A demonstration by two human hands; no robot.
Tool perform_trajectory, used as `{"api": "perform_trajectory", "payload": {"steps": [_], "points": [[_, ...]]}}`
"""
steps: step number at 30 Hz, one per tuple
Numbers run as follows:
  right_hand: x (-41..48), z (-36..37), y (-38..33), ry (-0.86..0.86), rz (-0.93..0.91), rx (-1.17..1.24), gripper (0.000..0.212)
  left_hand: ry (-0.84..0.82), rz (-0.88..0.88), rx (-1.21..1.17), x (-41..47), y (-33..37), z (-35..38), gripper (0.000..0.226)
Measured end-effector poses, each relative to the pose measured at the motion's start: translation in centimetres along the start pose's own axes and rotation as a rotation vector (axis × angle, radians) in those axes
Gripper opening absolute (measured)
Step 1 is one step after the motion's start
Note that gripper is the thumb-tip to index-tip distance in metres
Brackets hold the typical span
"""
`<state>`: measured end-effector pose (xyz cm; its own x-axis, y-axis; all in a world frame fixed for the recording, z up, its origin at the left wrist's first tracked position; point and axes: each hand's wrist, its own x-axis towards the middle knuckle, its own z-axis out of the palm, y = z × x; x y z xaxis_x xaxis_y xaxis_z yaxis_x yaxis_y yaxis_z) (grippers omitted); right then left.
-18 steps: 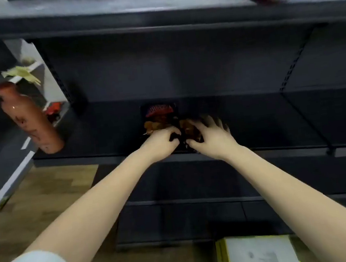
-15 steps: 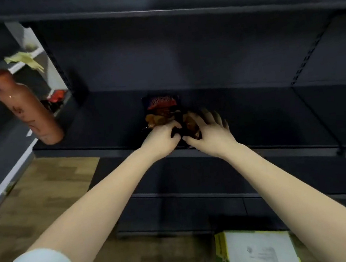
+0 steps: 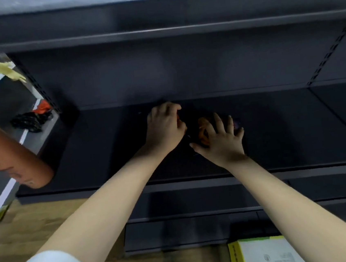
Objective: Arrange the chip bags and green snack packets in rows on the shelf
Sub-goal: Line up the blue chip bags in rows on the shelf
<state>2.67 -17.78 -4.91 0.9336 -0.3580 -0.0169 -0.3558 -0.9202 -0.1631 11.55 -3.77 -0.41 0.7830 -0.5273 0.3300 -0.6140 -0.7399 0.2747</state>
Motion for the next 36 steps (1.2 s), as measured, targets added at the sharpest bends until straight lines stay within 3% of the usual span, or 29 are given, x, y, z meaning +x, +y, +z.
{"api": "perform_trajectory", "payload": {"steps": [6,13,18,22,26,30,36], "points": [[1.2,0.3,-1.5,0.049,0.154,0.009,0.084,-0.356,-0.158,0.074,3.1,-3.1,3.1,0.065],[1.4,0.6,-2.4,0.082,0.294,0.028,0.085,-0.108,-0.044,0.096,0.9,-4.1,4.8,0.059],[1.0,0.5,-2.5,0.079,0.314,0.067,0.087,-0.194,-0.068,0.072,1.1,-4.1,4.4,0.06],[0.4,-0.1,-2.0,0.026,0.237,0.067,0.09,-0.387,-0.096,0.038,1.7,-4.3,3.4,0.076],[-1.2,-0.4,-2.5,0.002,0.218,0.016,0.078,-0.492,-0.129,0.037,0.6,-4.0,2.3,0.086],[-2.5,0.1,-3.6,0.093,0.213,-0.019,0.065,-0.495,-0.222,0.126,-1.6,-1.9,2.0,0.094],[-2.8,-0.2,-2.5,0.08,0.085,0.019,0.06,-0.287,-0.31,0.187,-5.7,0.3,1.5,0.076]]}}
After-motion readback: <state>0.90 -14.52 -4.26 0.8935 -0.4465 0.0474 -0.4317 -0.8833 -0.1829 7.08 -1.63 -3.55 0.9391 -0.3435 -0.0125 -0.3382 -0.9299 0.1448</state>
